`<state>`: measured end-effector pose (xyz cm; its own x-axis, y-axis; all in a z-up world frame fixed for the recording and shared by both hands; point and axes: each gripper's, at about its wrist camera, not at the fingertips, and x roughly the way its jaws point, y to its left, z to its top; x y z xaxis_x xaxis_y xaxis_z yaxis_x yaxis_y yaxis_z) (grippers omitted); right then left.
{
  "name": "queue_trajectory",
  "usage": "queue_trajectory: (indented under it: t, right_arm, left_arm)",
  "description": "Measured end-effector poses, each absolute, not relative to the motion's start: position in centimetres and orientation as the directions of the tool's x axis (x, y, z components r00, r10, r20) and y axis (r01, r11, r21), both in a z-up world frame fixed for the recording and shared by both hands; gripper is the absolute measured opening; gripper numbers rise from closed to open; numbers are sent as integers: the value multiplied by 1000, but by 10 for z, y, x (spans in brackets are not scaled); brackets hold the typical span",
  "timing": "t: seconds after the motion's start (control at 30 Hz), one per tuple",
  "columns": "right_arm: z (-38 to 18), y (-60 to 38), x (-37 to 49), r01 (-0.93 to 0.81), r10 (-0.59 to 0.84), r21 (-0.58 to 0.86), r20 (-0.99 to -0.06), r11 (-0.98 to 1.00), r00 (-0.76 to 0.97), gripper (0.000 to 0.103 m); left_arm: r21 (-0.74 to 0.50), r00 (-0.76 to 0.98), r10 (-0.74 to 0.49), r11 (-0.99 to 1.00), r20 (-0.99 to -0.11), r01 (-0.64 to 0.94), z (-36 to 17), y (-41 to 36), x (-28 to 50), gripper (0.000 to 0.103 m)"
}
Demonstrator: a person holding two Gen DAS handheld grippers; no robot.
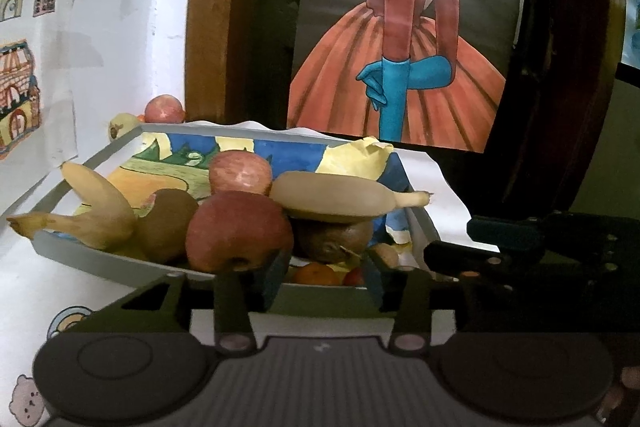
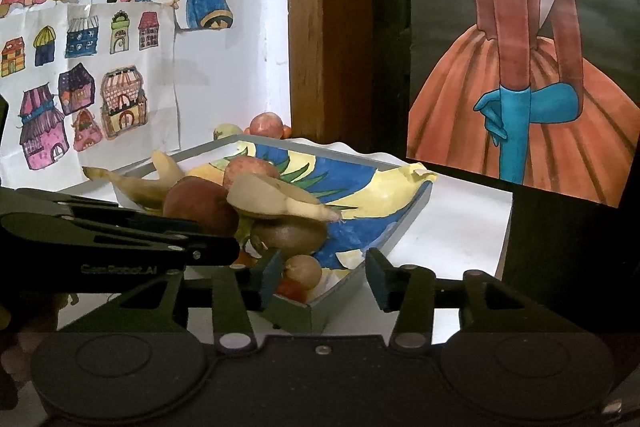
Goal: Organize fruits
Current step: 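Open both grippers to drop the cherry tomatoes into the tray, then withdraw both open tools up and away from the tray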
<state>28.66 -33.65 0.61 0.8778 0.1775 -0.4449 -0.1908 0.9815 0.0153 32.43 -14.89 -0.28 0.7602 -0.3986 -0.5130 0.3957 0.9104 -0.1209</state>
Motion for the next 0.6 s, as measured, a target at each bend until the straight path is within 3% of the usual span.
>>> queue_trajectory:
  t: [0.6]
  right_arm:
    - [27,-337,267,-174,166,16,-392,985,905,76]
  left_arm:
    - [-101,822,-348,935,-451,340,20,-133,303,84]
